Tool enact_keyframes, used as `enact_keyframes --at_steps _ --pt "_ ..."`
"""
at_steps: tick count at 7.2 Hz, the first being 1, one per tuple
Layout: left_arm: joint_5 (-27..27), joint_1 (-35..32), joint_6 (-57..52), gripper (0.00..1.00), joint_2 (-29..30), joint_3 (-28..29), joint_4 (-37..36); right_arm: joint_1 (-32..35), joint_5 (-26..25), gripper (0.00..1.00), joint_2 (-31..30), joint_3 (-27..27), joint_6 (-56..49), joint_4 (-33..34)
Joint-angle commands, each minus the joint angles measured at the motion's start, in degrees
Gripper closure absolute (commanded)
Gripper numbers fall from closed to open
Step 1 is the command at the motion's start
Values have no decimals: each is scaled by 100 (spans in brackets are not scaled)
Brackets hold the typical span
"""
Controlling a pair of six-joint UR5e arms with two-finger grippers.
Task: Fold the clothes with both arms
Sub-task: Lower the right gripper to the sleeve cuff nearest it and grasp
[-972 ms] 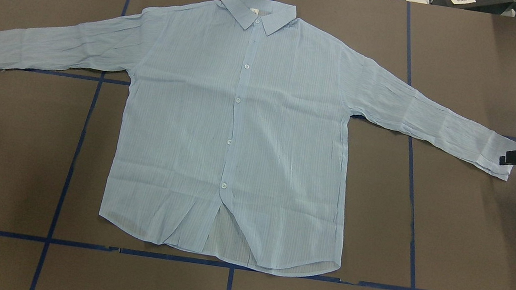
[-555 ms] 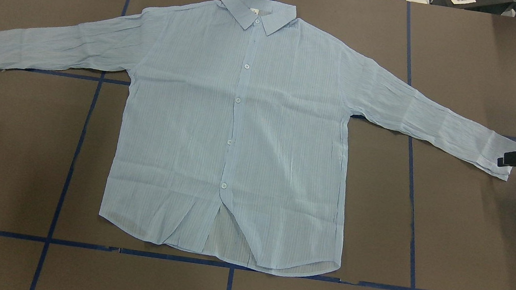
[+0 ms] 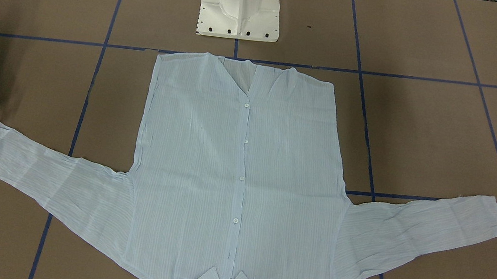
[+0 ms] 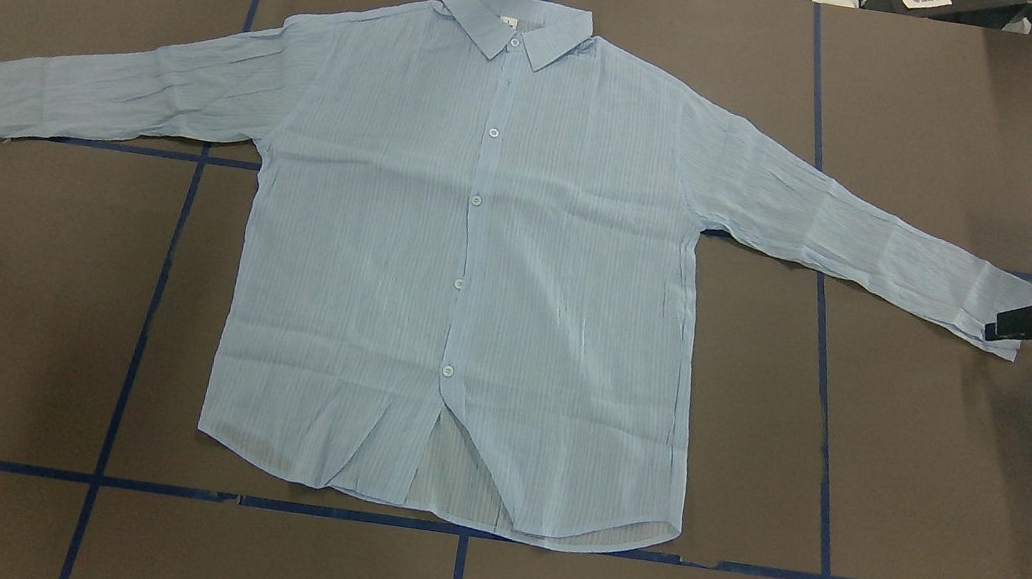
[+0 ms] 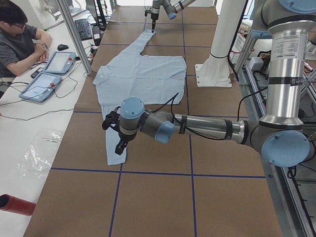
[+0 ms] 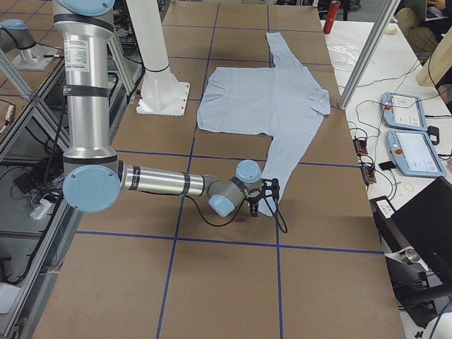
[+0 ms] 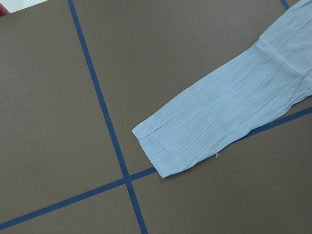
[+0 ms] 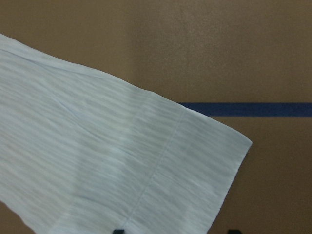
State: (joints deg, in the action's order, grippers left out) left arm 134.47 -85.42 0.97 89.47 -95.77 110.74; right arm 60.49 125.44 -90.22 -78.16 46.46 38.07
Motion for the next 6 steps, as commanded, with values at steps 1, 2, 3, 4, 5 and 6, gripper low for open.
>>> enact_keyframes --at_steps 1,2,3,4,5,6 --pt "0 -1 0 0 0 15 0 -20 190 68 48 29 -14 25" --pt "0 -1 -9 0 0 15 0 -20 296 83 66 20 -23 25" --pt "0 -1 0 0 0 24 0 -28 332 90 74 12 -32 25" --pt "0 -1 0 0 0 24 0 -20 341 96 101 12 -32 43" --pt "0 -1 0 0 -9 15 0 -20 367 97 92 -6 -41 69" --pt "0 -1 0 0 -9 15 0 -11 367 97 83 -23 -49 69"
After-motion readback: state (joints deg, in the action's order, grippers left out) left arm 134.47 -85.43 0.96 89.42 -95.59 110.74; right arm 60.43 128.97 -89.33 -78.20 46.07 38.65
